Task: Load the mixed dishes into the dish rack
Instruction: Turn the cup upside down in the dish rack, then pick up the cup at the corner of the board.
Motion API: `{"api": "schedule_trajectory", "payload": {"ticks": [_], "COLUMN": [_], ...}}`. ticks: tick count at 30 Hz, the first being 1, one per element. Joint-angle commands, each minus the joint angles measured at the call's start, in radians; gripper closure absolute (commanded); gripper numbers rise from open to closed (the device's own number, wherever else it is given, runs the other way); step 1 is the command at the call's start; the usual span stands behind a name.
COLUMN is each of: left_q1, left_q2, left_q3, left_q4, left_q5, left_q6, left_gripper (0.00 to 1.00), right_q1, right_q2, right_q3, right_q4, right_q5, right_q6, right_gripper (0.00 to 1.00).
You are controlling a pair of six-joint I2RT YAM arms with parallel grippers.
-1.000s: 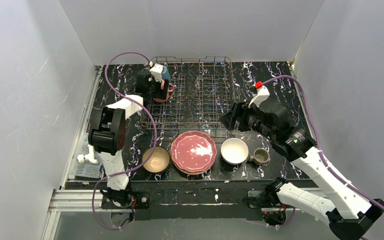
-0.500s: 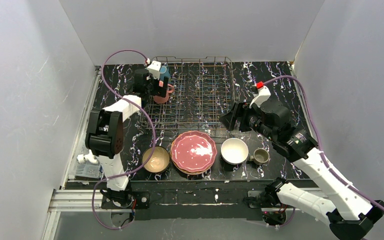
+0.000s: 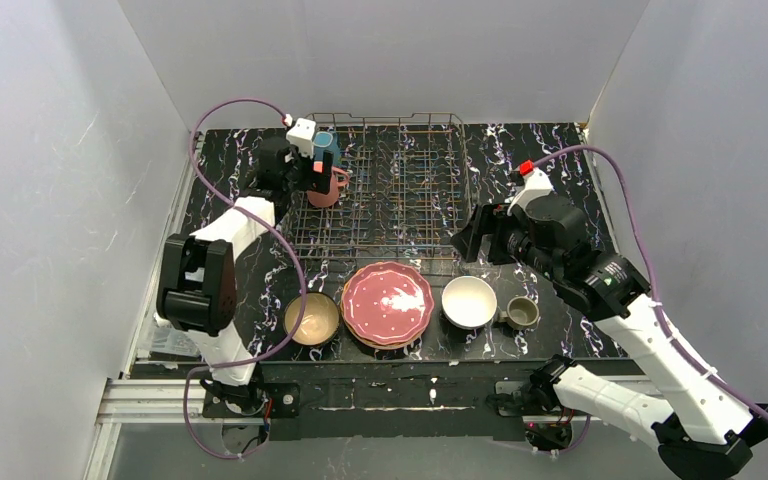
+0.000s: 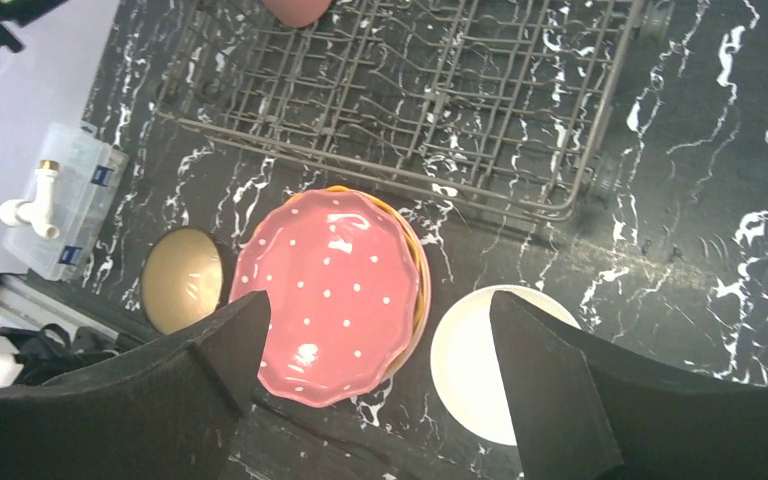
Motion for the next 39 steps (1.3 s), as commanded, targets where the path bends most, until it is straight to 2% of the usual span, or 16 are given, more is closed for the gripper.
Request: {"api": "schedule_trajectory", "payload": {"ticks": [1,5,10,14,23,31,39], "left_q1": [0.0,-0.012,-0.044,-0.079,-0.213,-0.29,-0.345], "left_q2": [-0.095,-0.146,-0.203,-0.22,-0.287,-0.395,-0.509], "left_q3": [-0.023,-0.021,0.015,0.089,0.162,0.123,0.06], "left_q4": [-0.003,-0.038,-0.161,-0.332,-0.587,-0.737,-0.844], "left_q5": [0.049,0.083,0.081,0.069,-0.023,0.027,0.04], "left_q6": [-0.04,-0.064,-0.077,-0.08,-0.1,-0.227,-0.288], "left_gripper": [0.02,0.02,0.02,0.02,0.02,0.02,0.02], "right_q1": [-0.004,-0.005,-0.004,-0.004,-0.004,-0.004,-0.004], "right_q2": [0.019,0.024,0.006,-0.016,-0.015,-0.003,-0.01], "right_q3": [0.078,0.087,0.03,0.005,0.003,-0.04,-0.114], "right_q4": [-0.117,-0.195,-0.252,-0.297,-0.431,-0.477,-0.488], "right_q5": [0.069,0.101,0.13,0.17,0.308,0.37,0.437], "right_q6": [-0.003,0.013,0.052,0.075,0.129,0.188,0.291], "right_gripper": [0.11,0.12,0.14,0.15,0.23,0.31,0.37]}}
